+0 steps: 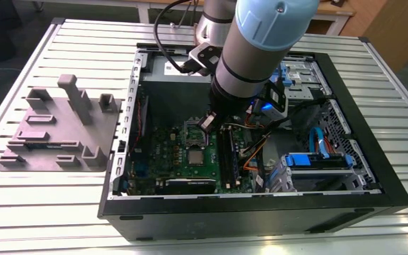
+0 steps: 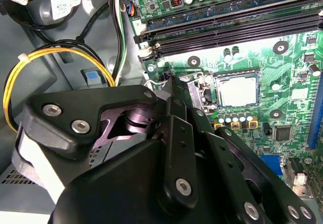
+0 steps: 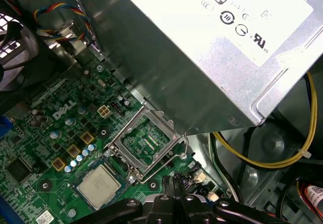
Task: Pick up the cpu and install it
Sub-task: 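Close the cpu cover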
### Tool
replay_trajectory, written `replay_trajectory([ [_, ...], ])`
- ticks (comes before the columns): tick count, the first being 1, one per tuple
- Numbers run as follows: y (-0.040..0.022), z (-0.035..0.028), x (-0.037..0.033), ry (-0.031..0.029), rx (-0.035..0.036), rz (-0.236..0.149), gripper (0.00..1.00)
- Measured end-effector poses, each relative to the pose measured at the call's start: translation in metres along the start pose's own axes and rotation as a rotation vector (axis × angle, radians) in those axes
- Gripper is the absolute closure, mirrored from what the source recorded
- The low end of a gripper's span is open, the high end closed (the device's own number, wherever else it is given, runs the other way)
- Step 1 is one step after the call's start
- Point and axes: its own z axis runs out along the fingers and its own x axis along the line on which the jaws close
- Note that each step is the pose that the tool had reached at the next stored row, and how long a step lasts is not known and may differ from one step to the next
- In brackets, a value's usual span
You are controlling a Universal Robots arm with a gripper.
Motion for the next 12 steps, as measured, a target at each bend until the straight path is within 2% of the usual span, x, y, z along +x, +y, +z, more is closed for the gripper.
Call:
replay_trajectory([
  [4,-0.0002,0.0012,0.0001,0.0121,-0.0064,-0.061,0.9],
  [5,-0.0006,0.0014,0.0,0.0115,-0.009,-0.068,0.9],
  [7,-0.0011,0.0026,-0.001,-0.0009,-0.0207,-0.07,0.9],
  [8,-0.0011,0.0031,-0.0015,-0.0096,-0.0289,-0.071,0.9],
  [9,-0.0017,0.0061,-0.0035,-0.0428,-0.0597,-0.074,0.9],
  [10,-0.0022,0.0078,-0.004,-0.0452,-0.0618,-0.075,0.9],
  [12,-0.0032,0.0113,-0.0053,-0.0462,-0.063,-0.075,0.9],
])
